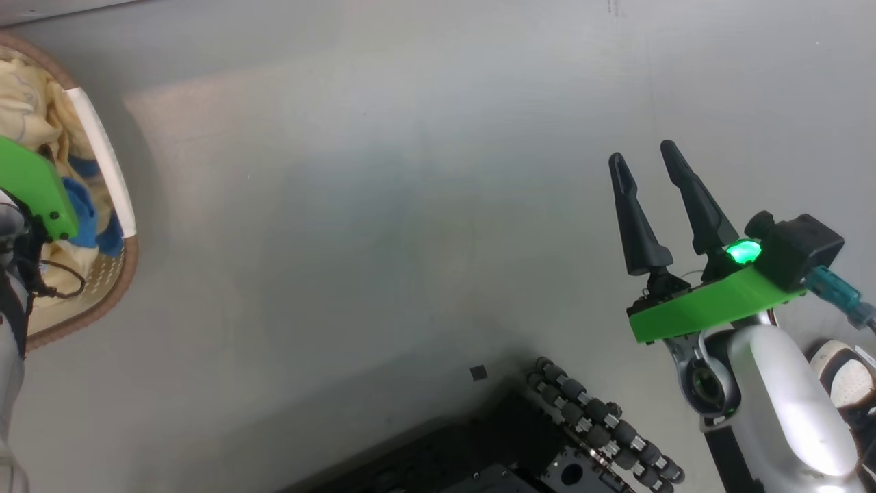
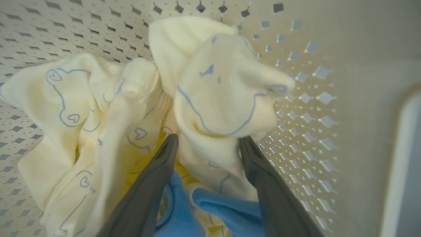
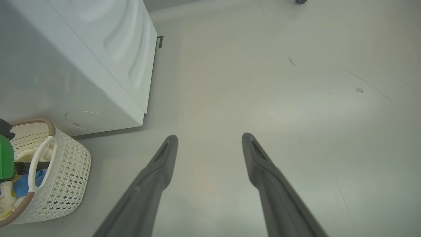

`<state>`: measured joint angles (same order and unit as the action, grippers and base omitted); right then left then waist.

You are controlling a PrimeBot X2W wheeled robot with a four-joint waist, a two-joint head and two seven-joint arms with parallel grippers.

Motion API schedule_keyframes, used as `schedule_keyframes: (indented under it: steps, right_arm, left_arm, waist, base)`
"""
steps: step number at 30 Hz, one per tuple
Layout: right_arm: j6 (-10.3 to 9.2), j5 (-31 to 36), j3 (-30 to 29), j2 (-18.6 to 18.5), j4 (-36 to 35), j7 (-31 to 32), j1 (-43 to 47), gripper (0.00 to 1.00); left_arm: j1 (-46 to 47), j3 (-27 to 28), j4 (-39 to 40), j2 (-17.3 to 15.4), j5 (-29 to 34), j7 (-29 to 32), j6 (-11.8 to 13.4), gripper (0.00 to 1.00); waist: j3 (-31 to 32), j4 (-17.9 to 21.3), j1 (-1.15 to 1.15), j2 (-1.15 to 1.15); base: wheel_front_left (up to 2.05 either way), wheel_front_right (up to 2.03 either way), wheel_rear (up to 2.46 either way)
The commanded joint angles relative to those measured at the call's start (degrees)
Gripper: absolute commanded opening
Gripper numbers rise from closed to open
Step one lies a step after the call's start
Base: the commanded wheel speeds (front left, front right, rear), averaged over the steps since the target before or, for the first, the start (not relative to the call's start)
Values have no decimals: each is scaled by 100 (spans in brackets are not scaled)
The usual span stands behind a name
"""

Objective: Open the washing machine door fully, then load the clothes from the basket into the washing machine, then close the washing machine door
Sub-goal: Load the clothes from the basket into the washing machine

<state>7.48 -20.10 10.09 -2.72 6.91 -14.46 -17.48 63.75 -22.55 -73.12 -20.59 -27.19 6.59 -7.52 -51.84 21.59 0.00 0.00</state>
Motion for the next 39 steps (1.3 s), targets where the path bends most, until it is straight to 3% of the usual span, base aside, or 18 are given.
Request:
schedule_keyframes:
  steps: [1,11,12,13,25,39]
  right_arm:
    - [1,-21,66,-17,-174,-53,309,100]
    - [1,59,4,-16,-375,-53,542,100]
    - [1,70,11,-16,-387,-53,557,100]
    - [1,81,16,-16,-397,-53,567,100]
    - [1,17,154,-16,-383,-53,328,100]
    - [1,65,281,-16,-87,-53,-295,100]
  left_arm:
    - [26,132,4,-183,-78,69,21,100]
    - [178,225,-59,-35,-304,364,55,100]
    - [193,211,-61,-21,-306,384,52,36]
    - [210,199,-62,-10,-308,360,49,0]
    - [199,53,-72,-48,-396,182,10,0]
    - [-387,-266,411,-194,-852,-255,4,0]
  waist:
    - [-27,-9,0,0]
    - [-136,-63,0,0]
    - [-143,-72,0,0]
    - [-150,-81,0,0]
    - [-39,-68,0,0]
    - [568,-203,0,0]
  base:
    - [0,0,0]
    - [0,0,0]
    - [2,2,2]
    - [1,1,1]
    - [0,0,0]
    - [0,0,0]
